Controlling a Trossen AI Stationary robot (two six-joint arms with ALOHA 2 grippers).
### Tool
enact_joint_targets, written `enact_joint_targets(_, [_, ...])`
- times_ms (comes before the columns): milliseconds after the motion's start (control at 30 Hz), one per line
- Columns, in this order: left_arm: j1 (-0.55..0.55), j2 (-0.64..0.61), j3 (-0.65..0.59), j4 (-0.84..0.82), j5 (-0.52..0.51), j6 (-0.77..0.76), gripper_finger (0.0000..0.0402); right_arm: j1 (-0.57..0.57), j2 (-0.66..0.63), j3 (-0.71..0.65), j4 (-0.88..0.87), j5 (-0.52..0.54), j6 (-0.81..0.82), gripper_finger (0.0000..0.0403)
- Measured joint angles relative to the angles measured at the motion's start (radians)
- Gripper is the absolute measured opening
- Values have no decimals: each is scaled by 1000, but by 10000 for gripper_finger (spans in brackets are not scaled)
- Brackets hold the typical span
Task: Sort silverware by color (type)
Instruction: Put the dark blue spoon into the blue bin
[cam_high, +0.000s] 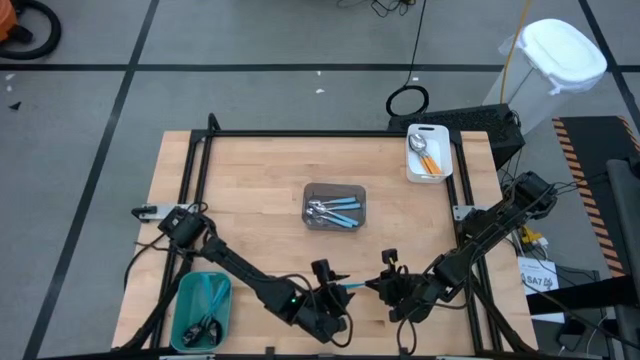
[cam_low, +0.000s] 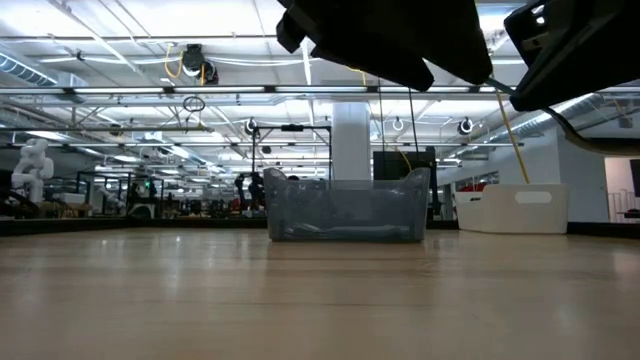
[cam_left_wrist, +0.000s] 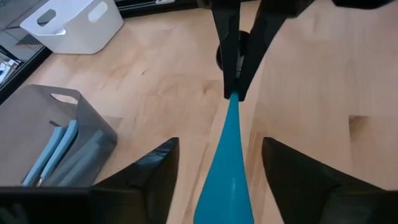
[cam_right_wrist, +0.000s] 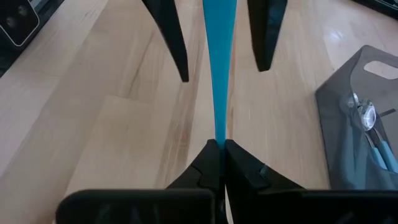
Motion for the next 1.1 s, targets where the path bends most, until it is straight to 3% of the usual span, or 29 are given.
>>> enact_joint_targets(567, [2, 0, 0, -4, 24, -23, 59, 0, 0, 0, 0, 0, -9, 4])
enact_joint_targets(767, [2, 0, 0, -8, 19, -38, 58, 0, -1, 0, 1, 3, 2, 26])
enact_joint_targets(1100, [-14, -16, 0, -151, 9, -185, 58, 1, -1, 0, 8, 3, 33, 129])
